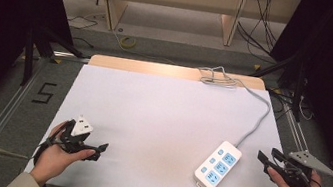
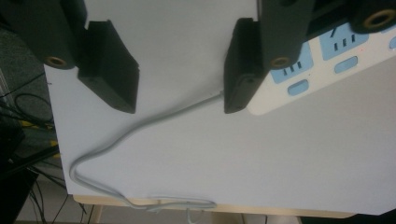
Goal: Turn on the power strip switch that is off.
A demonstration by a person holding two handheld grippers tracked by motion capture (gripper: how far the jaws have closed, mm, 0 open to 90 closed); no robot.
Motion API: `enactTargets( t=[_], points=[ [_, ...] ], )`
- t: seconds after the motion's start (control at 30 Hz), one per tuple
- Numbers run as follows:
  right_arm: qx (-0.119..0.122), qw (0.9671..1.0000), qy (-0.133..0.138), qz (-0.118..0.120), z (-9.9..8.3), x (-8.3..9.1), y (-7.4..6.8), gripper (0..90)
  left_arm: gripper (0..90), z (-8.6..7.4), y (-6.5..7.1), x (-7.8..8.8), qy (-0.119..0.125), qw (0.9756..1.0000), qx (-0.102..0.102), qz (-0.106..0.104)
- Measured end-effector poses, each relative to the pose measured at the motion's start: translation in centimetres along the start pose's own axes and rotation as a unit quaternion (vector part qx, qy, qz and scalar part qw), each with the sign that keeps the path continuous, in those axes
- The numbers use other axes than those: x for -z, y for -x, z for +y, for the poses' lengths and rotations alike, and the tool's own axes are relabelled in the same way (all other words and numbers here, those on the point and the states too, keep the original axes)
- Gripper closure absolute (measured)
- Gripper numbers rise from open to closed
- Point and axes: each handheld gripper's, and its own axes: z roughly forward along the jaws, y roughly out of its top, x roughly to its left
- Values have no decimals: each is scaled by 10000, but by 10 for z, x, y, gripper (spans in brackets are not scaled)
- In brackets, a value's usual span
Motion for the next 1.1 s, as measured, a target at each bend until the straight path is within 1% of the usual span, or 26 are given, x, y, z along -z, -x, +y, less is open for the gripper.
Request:
enactTargets(
  t=[0.13, 0.23, 0.3, 0.33, 0.37, 0.43, 0.47, 0.5, 0.53, 0.57, 1.1],
  points=[
    [17, 10000, 14, -67, 2, 4, 0, 639, 130, 0, 0, 0, 4, 10000, 4, -11],
    [35, 9999, 46, -126, 3, 6, 1, 714, 135, -1, -1, 0, -11, 10000, -16, 24],
    [34, 9999, 57, -159, 4, 7, 1, 756, 135, 0, 0, 0, 13, 10000, -12, 24],
    [34, 9999, 57, -159, 4, 7, 1, 756, 135, 0, 0, 0, 13, 10000, -12, 24],
    [57, 9998, 60, -175, 5, 8, 1, 791, 135, 0, 0, -1, 9, 10000, -10, 27],
    [61, 9998, 57, -178, 5, 8, 1, 824, 137, -1, -1, -1, -3, 10000, 14, 36],
    [61, 9998, 57, -178, 5, 8, 1, 824, 137, -1, -1, -1, -3, 10000, 14, 36],
    [82, 9998, 26, -168, 6, 8, 1, 859, 139, -1, -1, -1, -4, 10000, 35, 47],
    [82, 9998, 26, -168, 6, 8, 1, 859, 139, -1, -2, -1, -10, 10000, 35, 49],
    [103, 9998, 15, -178, 7, 8, 0, 891, 142, -1, -2, -1, 4, 10000, 56, 57],
    [204, 9997, -58, -106, 14, 7, -5, 900, 143, 0, -2, -2, 3, 10000, 48, 46]
  ],
)
